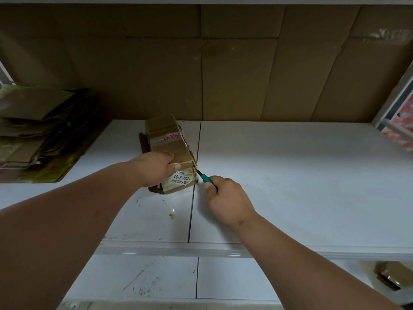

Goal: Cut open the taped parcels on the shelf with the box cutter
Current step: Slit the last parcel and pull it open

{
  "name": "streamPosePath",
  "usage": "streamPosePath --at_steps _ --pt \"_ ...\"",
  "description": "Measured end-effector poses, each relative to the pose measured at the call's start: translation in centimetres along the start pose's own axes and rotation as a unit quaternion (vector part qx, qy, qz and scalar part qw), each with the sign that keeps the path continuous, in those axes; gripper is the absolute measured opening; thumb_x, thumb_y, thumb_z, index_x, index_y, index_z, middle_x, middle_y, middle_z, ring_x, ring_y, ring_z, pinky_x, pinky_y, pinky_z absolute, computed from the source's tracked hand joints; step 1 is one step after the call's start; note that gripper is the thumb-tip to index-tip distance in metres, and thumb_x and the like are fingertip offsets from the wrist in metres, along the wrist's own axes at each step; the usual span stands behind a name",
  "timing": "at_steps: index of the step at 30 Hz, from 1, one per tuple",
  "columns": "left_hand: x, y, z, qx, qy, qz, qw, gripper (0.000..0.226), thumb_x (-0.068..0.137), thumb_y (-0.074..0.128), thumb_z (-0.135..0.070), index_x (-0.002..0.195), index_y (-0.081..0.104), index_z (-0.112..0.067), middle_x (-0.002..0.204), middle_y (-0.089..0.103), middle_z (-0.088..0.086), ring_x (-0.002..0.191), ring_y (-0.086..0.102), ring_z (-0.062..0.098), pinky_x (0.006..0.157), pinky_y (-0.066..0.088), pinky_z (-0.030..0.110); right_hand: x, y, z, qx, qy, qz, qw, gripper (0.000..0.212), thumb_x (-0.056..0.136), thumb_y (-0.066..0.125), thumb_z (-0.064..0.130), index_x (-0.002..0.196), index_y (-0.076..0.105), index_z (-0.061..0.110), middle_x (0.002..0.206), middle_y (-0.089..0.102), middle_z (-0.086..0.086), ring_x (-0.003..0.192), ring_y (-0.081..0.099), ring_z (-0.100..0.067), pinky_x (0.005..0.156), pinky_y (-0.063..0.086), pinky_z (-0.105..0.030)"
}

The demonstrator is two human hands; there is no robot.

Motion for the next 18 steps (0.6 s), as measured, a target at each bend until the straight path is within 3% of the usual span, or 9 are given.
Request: streamPosePath --at_steps 6,10,18 --pt "0.0 -0.1 -0.1 0.007 0.005 -0.002 1.0 0.054 0.103 0.031 -0.047 0.148 0.036 -0.016 0.135 0.054 0.005 0.099 0.046 0.012 0.082 0.036 0.025 0.3 0.2 0.3 0.016 0.018 -0.009 1.0 0.025 0.103 0.036 0.03 0.103 0.055 0.014 0.092 0.059 -0.012 0.077 0.053 -0.026 0.061 0.033 -0.029" --pt "0.0 0.0 -0.4 0.02 0.005 -0.001 1.0 0.054 0.104 0.031 -0.046 0.148 0.035 -0.015 0.141 0.051 0.008 0.121 0.052 0.022 0.088 0.039 0.028 0.6 0.6 0.5 0.013 0.049 -0.001 0.999 0.024 0.103 0.035 0.031 0.092 0.051 0.017 0.089 0.059 -0.008 0.076 0.053 -0.023 0.062 0.037 -0.029" --pt "0.0 0.0 -1.3 0.041 0.003 -0.005 0.999 0.051 0.104 0.03 -0.043 0.143 0.041 -0.012 0.133 0.055 0.01 0.115 0.054 0.023 0.089 0.042 0.03 1.4 1.2 0.1 -0.03 0.117 0.021 0.992 0.029 0.098 0.039 0.033 0.072 0.045 0.022 0.072 0.05 0.005 0.064 0.047 -0.011 0.061 0.038 -0.028"
Point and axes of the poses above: each hand's wrist, its own x-axis towards the middle knuckle, its own y-axis out of the palm, z = x × y, the point moved 2 cm from there along x, towards the middle knuckle
